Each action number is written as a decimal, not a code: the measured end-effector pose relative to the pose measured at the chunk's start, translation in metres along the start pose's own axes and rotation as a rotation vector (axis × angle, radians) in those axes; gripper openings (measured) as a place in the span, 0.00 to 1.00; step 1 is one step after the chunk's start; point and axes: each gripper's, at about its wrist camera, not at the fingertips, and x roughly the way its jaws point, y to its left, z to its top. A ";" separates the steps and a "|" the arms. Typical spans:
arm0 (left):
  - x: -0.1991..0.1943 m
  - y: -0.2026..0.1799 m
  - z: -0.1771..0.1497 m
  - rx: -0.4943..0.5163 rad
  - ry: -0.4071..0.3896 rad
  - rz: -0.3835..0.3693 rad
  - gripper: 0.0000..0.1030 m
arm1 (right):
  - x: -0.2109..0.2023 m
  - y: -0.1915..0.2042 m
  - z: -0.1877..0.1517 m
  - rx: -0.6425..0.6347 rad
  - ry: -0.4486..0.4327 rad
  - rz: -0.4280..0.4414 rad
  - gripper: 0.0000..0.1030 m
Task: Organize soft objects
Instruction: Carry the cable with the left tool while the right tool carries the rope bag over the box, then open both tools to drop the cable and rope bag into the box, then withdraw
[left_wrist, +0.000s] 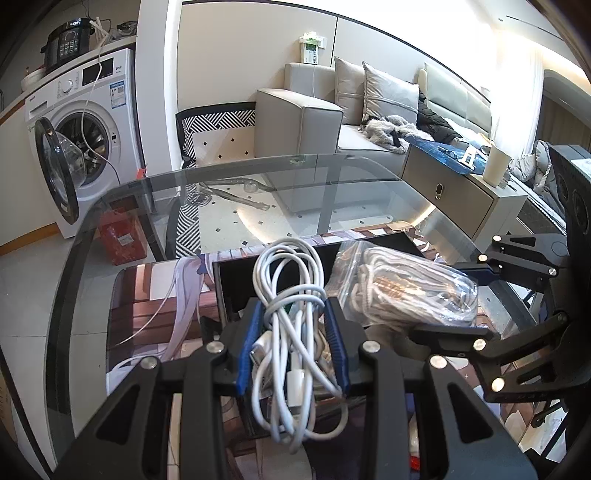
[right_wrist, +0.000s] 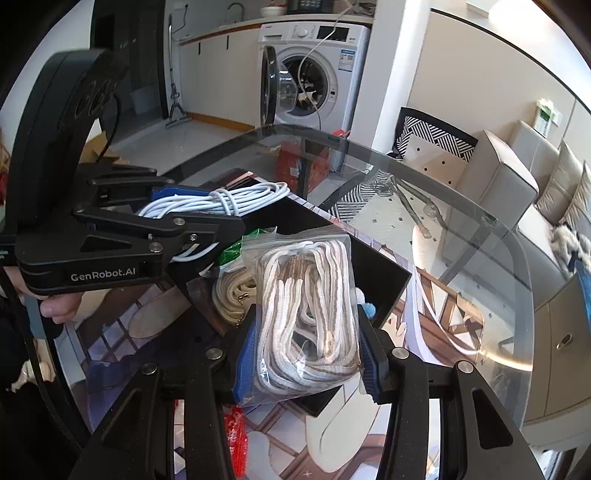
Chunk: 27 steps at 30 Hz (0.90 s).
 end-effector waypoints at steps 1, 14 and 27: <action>0.002 0.000 0.000 0.000 0.003 -0.001 0.32 | 0.000 0.001 0.001 -0.009 0.002 0.003 0.45; 0.017 -0.005 -0.004 0.021 0.038 0.001 0.32 | 0.017 -0.004 0.009 -0.124 0.024 0.055 0.46; 0.014 -0.019 -0.014 0.049 0.045 0.010 0.31 | 0.018 -0.009 0.004 -0.147 0.008 0.063 0.50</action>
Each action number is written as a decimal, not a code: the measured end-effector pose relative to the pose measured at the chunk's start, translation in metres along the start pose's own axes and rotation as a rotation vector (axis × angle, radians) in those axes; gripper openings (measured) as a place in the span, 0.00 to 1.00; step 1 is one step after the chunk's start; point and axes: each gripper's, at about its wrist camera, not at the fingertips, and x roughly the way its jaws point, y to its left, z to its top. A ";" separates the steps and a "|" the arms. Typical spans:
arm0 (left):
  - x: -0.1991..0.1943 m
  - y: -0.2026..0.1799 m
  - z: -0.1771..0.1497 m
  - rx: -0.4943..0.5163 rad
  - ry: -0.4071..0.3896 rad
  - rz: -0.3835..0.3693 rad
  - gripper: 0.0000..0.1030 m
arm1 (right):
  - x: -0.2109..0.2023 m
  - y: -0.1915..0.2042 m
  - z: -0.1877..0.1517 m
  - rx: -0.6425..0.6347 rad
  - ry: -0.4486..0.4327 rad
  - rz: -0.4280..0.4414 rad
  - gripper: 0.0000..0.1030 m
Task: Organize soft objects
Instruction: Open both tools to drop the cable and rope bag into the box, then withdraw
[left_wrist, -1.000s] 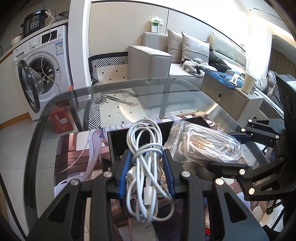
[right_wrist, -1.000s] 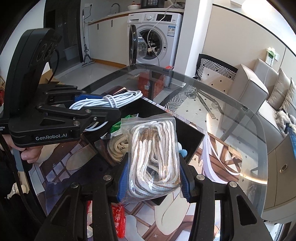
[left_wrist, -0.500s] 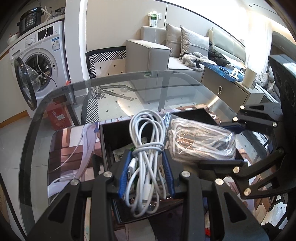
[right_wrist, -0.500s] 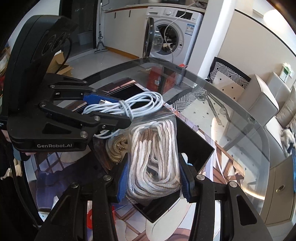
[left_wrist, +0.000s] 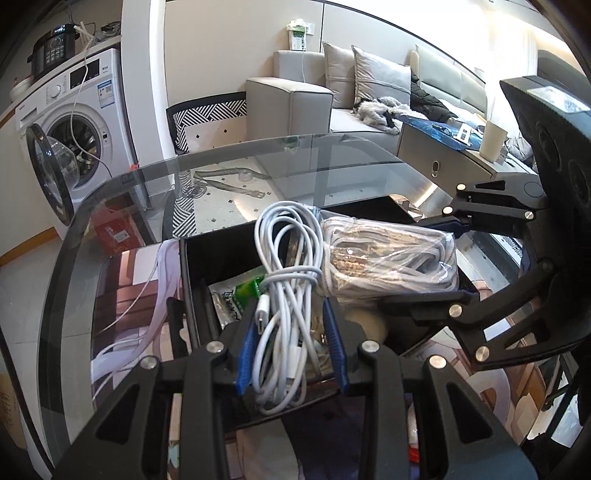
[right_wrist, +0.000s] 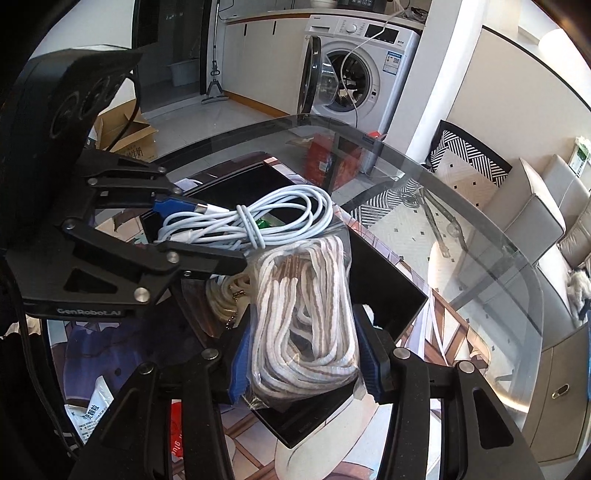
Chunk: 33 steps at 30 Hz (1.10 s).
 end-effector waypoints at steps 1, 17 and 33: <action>0.000 -0.001 0.001 -0.001 0.002 0.001 0.31 | 0.000 0.000 0.000 0.001 -0.004 -0.010 0.51; -0.049 0.005 -0.006 -0.015 -0.093 0.014 0.66 | -0.043 0.006 -0.028 0.139 -0.142 -0.145 0.89; -0.076 0.013 -0.045 -0.053 -0.109 0.095 1.00 | -0.073 0.032 -0.086 0.373 -0.198 -0.112 1.00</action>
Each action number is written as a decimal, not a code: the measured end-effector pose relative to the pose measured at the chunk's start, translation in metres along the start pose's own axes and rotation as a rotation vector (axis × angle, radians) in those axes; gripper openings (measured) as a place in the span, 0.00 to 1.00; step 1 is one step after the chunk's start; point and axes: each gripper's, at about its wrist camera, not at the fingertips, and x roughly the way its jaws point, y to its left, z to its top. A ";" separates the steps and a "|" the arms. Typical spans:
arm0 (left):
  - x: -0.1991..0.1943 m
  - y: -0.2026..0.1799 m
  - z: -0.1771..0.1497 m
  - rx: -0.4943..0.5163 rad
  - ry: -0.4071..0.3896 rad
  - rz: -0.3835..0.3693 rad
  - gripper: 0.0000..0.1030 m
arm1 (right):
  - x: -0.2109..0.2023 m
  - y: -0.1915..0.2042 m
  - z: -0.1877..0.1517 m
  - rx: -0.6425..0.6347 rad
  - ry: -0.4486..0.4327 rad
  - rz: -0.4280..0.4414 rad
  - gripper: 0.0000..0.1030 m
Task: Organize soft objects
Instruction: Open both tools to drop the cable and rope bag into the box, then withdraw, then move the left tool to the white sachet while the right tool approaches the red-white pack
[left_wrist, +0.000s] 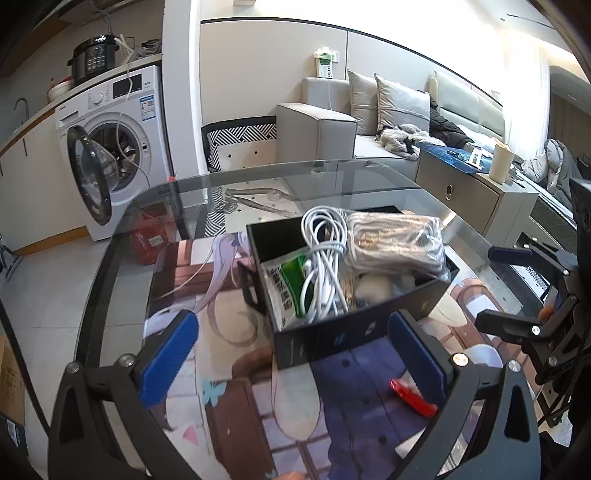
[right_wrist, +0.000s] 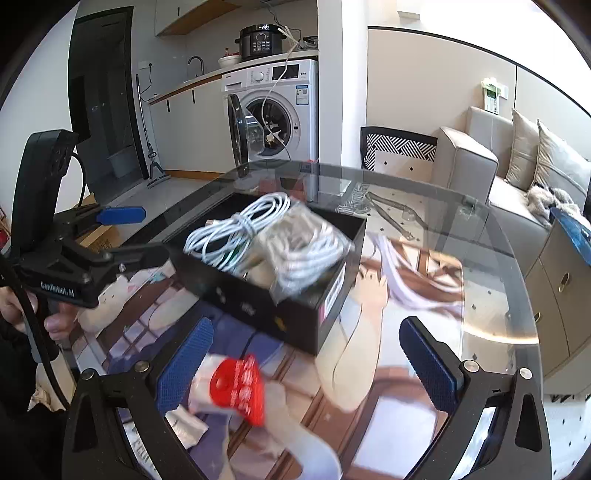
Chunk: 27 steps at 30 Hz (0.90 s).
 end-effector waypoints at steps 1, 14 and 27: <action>-0.004 0.000 -0.004 -0.004 0.000 -0.001 1.00 | -0.002 0.001 -0.003 0.004 0.001 -0.001 1.00; -0.034 -0.019 -0.046 -0.024 -0.005 0.038 1.00 | -0.034 0.011 -0.042 0.052 -0.025 -0.016 1.00; -0.029 -0.076 -0.081 0.051 0.060 -0.017 1.00 | -0.055 0.020 -0.071 0.067 -0.033 -0.035 1.00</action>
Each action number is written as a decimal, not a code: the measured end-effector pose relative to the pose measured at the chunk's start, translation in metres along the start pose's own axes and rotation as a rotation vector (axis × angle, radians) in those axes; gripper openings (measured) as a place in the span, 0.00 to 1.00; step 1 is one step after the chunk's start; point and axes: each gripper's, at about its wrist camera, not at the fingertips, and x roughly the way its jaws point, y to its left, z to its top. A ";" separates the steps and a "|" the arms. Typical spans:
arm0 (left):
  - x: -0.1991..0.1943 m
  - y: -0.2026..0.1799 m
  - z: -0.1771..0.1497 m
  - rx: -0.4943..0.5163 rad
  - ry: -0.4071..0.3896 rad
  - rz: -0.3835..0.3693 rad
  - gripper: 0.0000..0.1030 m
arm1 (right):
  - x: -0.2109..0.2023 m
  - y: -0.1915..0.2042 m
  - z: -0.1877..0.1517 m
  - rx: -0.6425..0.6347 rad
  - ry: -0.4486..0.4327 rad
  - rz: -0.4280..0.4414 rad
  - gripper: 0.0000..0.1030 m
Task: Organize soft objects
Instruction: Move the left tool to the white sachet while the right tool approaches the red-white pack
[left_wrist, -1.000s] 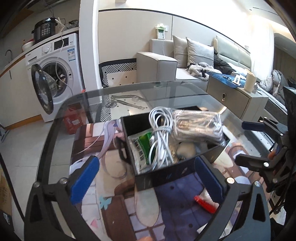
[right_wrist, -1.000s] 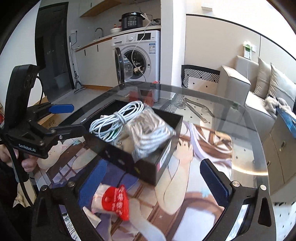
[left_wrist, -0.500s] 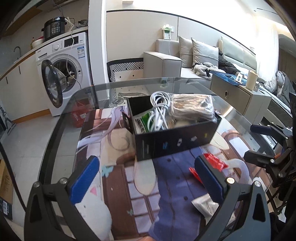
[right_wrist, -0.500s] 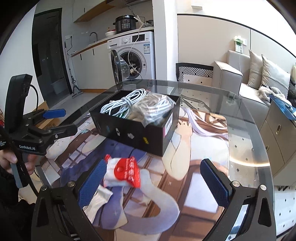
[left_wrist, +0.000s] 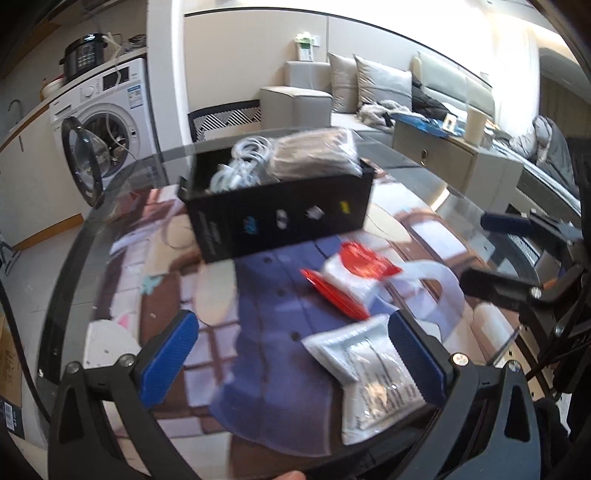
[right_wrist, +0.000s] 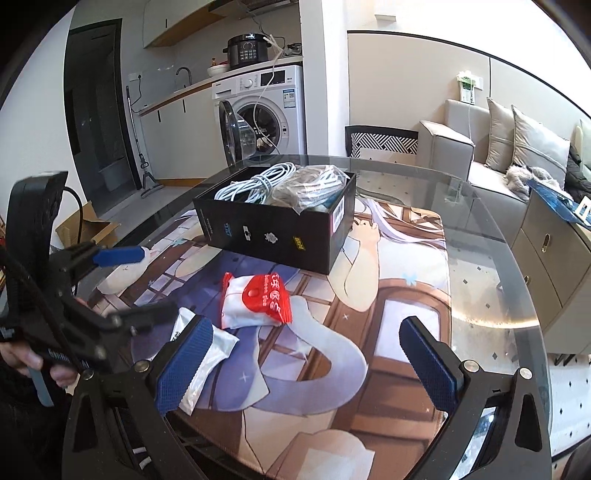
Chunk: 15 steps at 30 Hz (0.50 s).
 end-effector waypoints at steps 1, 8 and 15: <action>0.002 -0.003 -0.002 0.009 0.007 -0.003 1.00 | -0.001 -0.001 -0.001 0.002 0.001 -0.001 1.00; 0.010 -0.013 -0.009 0.016 0.031 -0.009 1.00 | 0.001 -0.004 -0.011 0.008 0.018 -0.016 1.00; 0.021 -0.019 -0.018 0.011 0.073 -0.023 1.00 | 0.002 -0.009 -0.016 0.021 0.029 -0.026 1.00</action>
